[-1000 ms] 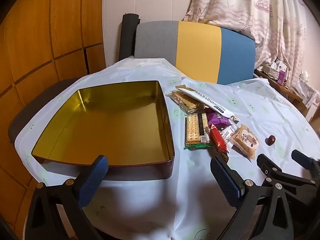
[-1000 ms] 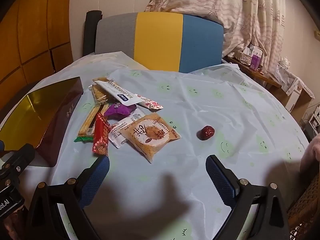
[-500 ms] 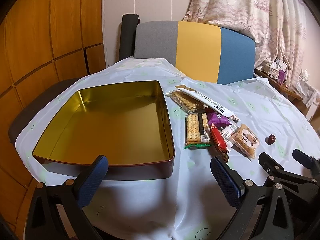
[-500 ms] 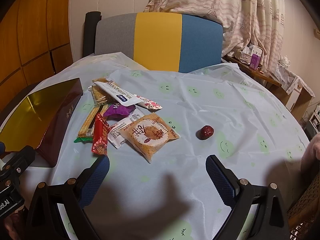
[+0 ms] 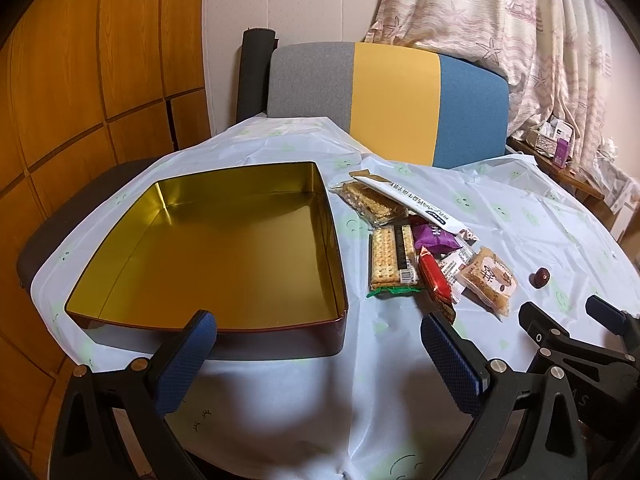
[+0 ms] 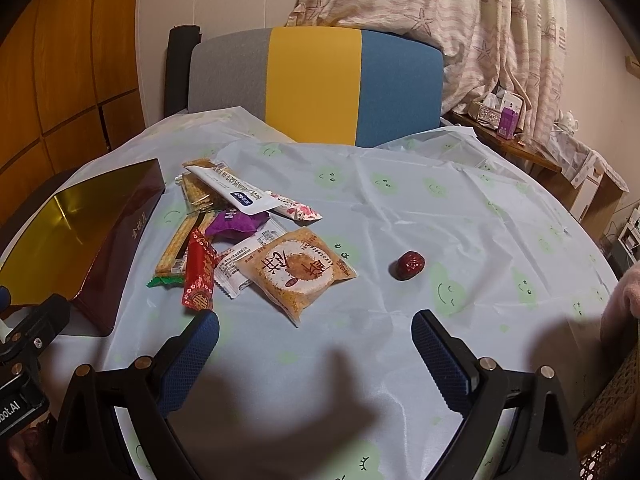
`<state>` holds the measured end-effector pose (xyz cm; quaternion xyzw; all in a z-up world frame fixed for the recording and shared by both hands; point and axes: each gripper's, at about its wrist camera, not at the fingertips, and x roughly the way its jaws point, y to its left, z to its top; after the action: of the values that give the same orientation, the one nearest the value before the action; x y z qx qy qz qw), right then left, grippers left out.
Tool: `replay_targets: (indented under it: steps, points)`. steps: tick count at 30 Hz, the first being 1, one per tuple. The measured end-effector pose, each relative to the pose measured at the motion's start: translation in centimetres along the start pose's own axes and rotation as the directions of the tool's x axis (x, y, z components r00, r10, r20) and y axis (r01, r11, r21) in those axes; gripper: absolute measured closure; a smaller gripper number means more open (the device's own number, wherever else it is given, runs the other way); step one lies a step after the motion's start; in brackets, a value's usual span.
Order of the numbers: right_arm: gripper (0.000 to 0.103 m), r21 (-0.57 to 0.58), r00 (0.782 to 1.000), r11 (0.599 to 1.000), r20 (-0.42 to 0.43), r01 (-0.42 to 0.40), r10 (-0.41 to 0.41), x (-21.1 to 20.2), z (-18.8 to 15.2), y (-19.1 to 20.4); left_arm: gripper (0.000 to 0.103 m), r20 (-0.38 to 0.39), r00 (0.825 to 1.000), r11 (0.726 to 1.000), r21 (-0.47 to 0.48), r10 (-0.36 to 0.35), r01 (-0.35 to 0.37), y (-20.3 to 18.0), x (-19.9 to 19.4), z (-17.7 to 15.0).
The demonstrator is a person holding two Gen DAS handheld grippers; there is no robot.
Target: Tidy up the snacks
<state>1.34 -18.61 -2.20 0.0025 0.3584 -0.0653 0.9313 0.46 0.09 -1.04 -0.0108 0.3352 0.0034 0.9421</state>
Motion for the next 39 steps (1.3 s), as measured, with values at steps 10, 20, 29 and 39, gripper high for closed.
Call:
replay_targets:
  steps: [10, 20, 29, 39]
  points:
    - [0.004, 0.003, 1.000, 1.000, 0.004, 0.001, -0.001, -0.1, 0.0, -0.1, 0.000, 0.000, 1.000, 1.000, 0.002, -0.001, 0.001, 0.0, 0.0, 0.0]
    - [0.004, 0.007, 1.000, 1.000, 0.003, 0.002, -0.002, -0.1, 0.1, -0.3, 0.000, -0.005, 1.000, 1.000, 0.009, 0.001, -0.001, -0.3, -0.1, -0.1]
    - [0.004, 0.017, 1.000, 1.000, 0.002, 0.003, -0.003, 0.2, 0.8, -1.6, 0.000, -0.014, 1.000, 0.999, 0.036, -0.023, 0.024, -0.9, 0.1, -0.1]
    - [0.004, 0.056, 0.999, 0.998, -0.021, -0.024, 0.025, 1.4, 6.1, -7.3, 0.000, -0.073, 0.980, 0.979, 0.069, -0.185, 0.190, -2.0, 0.7, -0.5]
